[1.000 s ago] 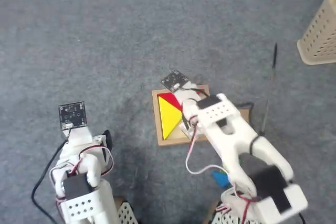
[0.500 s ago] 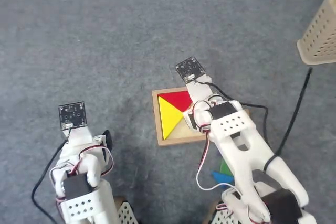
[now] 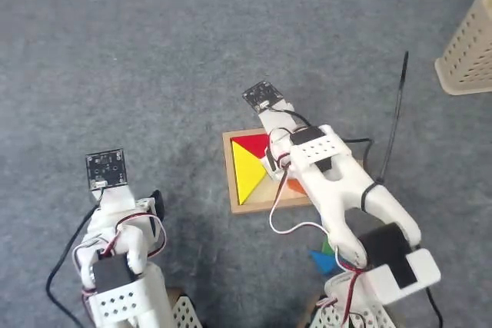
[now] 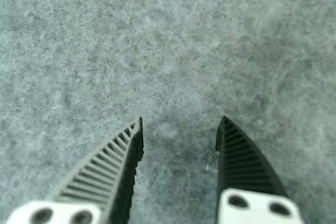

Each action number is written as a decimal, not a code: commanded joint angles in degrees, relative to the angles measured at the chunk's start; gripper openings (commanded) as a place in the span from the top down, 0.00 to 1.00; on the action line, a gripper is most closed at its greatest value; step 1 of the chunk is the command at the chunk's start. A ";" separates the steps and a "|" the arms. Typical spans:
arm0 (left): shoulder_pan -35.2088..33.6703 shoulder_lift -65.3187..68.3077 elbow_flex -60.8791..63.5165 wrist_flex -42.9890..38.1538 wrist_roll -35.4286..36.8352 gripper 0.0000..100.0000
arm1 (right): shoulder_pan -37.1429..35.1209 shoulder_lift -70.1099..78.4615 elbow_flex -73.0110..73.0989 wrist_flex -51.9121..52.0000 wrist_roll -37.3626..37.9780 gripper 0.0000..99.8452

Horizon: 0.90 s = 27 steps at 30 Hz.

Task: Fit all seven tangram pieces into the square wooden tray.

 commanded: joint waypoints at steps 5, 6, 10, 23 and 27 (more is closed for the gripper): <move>0.18 -0.79 -0.75 0.26 -0.26 0.78 | -0.40 -0.31 -3.52 -1.10 1.76 0.77; 0.18 -0.79 -0.75 0.26 -0.26 0.78 | -0.48 -0.31 -3.52 -1.19 1.85 0.77; 0.18 -0.79 -0.75 0.26 -0.26 0.78 | -0.48 -0.22 -3.52 -1.01 4.48 0.77; 0.18 -0.79 -0.75 0.26 -0.26 0.78 | -0.48 -0.22 -3.43 -0.92 5.36 0.83; 0.18 -0.79 -0.75 0.26 -0.26 0.78 | -0.48 -0.22 -3.43 -1.01 5.36 0.88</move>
